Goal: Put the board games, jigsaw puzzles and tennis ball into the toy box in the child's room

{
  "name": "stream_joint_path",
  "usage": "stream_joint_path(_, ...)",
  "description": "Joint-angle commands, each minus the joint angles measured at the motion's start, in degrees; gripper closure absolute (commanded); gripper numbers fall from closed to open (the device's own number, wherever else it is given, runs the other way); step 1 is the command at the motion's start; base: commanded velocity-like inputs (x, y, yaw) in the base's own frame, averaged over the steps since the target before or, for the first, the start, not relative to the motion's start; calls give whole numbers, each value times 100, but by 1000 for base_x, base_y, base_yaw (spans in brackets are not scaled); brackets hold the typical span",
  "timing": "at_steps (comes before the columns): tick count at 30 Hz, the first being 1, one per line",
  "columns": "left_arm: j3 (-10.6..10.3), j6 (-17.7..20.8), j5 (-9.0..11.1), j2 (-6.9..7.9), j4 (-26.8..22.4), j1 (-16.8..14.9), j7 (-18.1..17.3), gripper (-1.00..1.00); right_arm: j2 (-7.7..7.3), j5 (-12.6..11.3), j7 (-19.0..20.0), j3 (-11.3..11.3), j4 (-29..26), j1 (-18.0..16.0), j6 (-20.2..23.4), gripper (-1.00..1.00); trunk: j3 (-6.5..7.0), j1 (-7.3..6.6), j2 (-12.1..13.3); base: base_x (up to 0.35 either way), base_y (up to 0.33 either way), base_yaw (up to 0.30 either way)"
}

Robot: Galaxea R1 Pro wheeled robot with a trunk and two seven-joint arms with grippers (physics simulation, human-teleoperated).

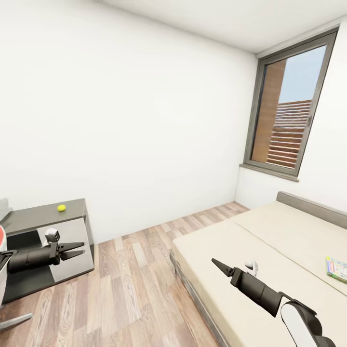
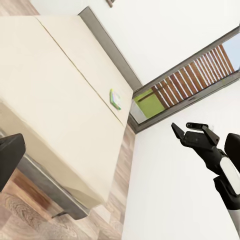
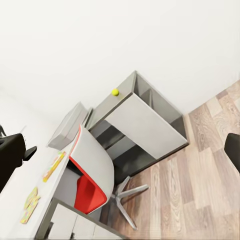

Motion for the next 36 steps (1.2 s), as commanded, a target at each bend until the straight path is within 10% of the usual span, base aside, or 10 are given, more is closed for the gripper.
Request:
stream_joint_path(1,1,61,-3,0,2,-3,-21,-100,0,-35,1,-8,-1,-1,46,-100,0,2,-4,0,0,227)
stream_joint_path(36,9,26,13,-8,2,-3,-21,-100,-7,-46,4,-15,15,-1,69,-100,28,2,-4,-37,0,277)
